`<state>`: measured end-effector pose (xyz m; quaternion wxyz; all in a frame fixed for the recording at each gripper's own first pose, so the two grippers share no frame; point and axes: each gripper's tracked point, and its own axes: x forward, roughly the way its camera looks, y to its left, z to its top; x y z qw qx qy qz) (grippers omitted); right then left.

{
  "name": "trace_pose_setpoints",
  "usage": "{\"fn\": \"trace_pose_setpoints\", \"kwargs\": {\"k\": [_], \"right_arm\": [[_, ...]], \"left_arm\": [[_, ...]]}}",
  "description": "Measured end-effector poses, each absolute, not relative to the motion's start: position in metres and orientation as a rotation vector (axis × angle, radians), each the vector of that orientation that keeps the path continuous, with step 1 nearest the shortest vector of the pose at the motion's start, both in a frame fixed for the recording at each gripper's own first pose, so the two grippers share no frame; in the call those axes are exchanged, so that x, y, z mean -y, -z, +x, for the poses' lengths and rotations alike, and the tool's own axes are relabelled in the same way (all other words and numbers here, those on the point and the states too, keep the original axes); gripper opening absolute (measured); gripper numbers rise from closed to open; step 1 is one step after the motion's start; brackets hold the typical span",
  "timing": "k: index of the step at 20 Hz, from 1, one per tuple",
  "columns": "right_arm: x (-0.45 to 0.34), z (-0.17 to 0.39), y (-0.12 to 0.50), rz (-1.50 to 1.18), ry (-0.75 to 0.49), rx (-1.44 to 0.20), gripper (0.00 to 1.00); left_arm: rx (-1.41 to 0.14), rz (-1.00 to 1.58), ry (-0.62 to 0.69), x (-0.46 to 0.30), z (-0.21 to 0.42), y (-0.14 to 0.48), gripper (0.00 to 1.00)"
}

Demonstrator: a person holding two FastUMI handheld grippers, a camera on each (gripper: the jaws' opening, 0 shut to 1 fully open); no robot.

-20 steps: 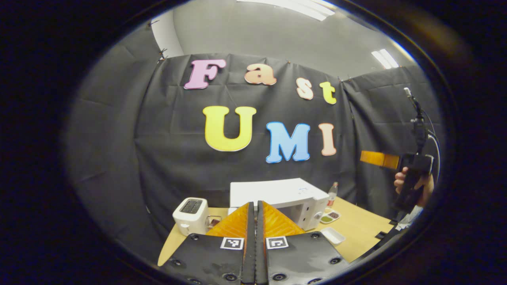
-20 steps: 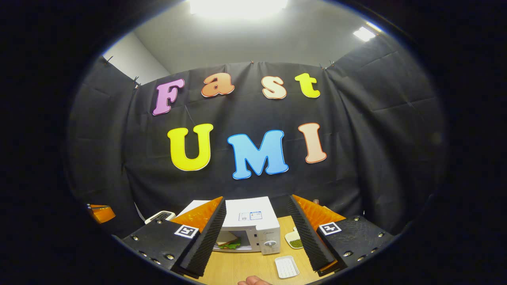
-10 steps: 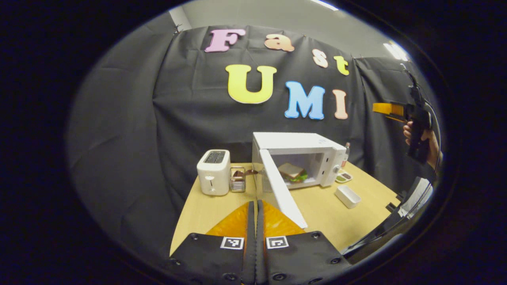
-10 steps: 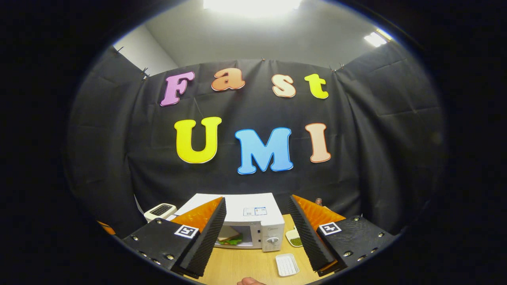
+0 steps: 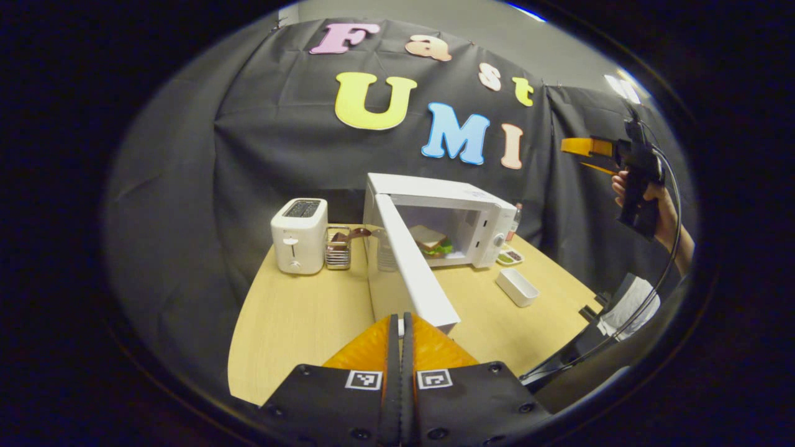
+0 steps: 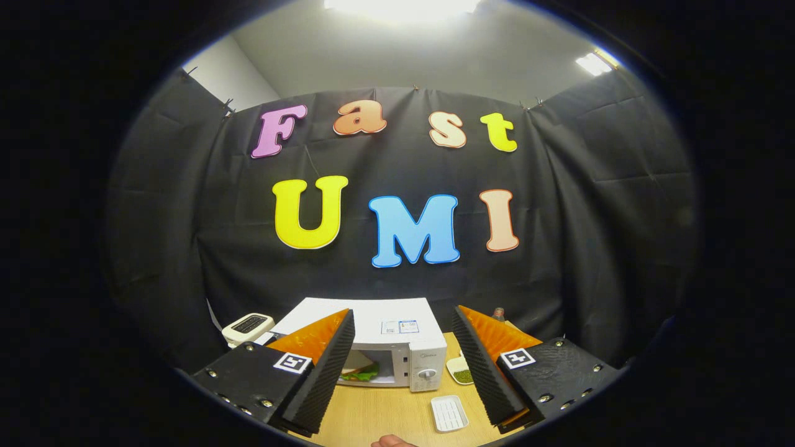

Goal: Open the microwave oven with the left hand, put the food in, and close the microwave oven.

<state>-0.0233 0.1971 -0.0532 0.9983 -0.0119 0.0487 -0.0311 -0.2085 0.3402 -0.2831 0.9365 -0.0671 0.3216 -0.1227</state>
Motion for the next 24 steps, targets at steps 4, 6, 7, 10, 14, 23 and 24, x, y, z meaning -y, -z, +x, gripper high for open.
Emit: {"fn": "trace_pose_setpoints", "kwargs": {"k": [4, 6, 7, 10, 14, 23, 24], "right_arm": [[-0.187, -0.022, 0.053, -0.039, 0.069, -0.092, 0.95], [-0.18, -0.019, 0.05, -0.037, 0.07, -0.084, 0.95], [-0.172, -0.018, 0.048, -0.041, 0.08, -0.077, 0.95], [-0.159, -0.012, 0.039, -0.044, 0.063, -0.04, 0.95], [-0.13, 0.001, 0.037, -0.045, 0.044, -0.028, 0.95], [-0.07, 0.027, 0.04, -0.042, 0.027, -0.054, 0.95], [-0.065, 0.029, 0.04, -0.041, 0.03, -0.054, 0.95]], "left_arm": [[-0.659, -0.145, 0.29, -0.319, -0.209, 0.28, 0.07], [-0.658, -0.15, 0.316, -0.301, -0.208, 0.278, 0.07], [-0.656, -0.149, 0.328, -0.29, -0.206, 0.276, 0.07], [-0.664, -0.167, 0.354, -0.255, -0.198, 0.28, 0.07], [-0.666, -0.188, 0.37, -0.203, -0.184, 0.283, 0.07], [-0.662, -0.208, 0.417, -0.112, -0.128, 0.293, 0.09], [-0.66, -0.213, 0.422, -0.106, -0.121, 0.295, 0.09]]}}
